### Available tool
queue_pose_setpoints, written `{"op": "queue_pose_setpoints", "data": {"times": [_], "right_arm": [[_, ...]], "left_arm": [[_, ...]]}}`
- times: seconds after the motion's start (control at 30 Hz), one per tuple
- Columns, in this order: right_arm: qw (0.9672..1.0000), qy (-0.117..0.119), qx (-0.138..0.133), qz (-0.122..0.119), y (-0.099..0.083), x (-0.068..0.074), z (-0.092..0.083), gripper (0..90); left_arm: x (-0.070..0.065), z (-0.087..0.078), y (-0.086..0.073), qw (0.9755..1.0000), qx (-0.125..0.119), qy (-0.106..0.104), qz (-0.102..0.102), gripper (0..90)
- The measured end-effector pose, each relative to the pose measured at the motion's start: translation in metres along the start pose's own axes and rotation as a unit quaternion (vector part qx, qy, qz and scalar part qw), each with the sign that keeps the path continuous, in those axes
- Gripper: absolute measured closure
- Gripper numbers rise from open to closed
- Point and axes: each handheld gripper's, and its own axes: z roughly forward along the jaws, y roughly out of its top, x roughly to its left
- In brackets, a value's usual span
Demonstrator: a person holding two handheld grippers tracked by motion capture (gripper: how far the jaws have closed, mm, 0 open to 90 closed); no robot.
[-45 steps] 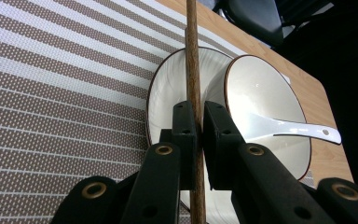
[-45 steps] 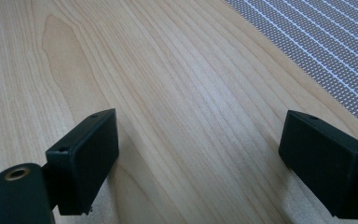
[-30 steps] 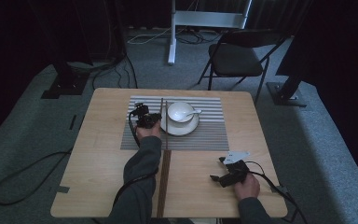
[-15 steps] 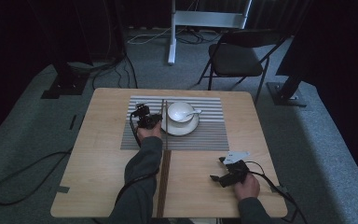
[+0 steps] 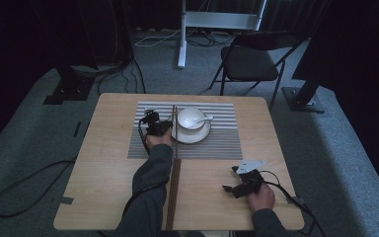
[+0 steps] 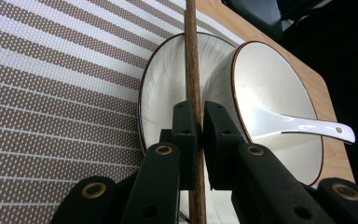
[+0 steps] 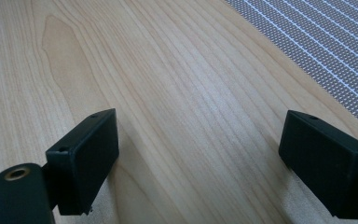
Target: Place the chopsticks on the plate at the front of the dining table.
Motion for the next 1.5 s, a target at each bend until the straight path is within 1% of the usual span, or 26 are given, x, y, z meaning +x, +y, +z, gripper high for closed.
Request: {"op": "queue_pose_setpoints", "data": {"times": [0.4, 0.6, 0.93, 1.13, 1.27, 1.5], "right_arm": [[1.0, 0.0, 0.0, 0.0, 0.0, 0.0, 0.0, 11.3], [1.0, 0.0, 0.0, 0.0, 0.0, 0.0, 0.0, 11.3], [1.0, 0.0, 0.0, 0.0, 0.0, 0.0, 0.0, 11.3], [1.0, 0.0, 0.0, 0.0, 0.0, 0.0, 0.0, 11.3], [1.0, 0.0, 0.0, 0.0, 0.0, 0.0, 0.0, 11.3], [1.0, 0.0, 0.0, 0.0, 0.0, 0.0, 0.0, 11.3]], "left_arm": [[0.003, 0.003, 0.0, 1.0, 0.002, 0.002, -0.005, 84.1], [0.004, 0.005, -0.001, 0.9999, 0.002, -0.001, -0.014, 84.1], [0.004, 0.009, -0.001, 0.9996, -0.004, 0.0, -0.028, 84.1], [0.006, 0.012, -0.002, 0.9994, -0.004, 0.001, -0.035, 84.1], [0.007, 0.015, -0.003, 0.9994, -0.002, -0.003, -0.035, 84.1], [0.008, 0.018, -0.003, 0.9994, 0.0, -0.004, -0.034, 84.1]]}}
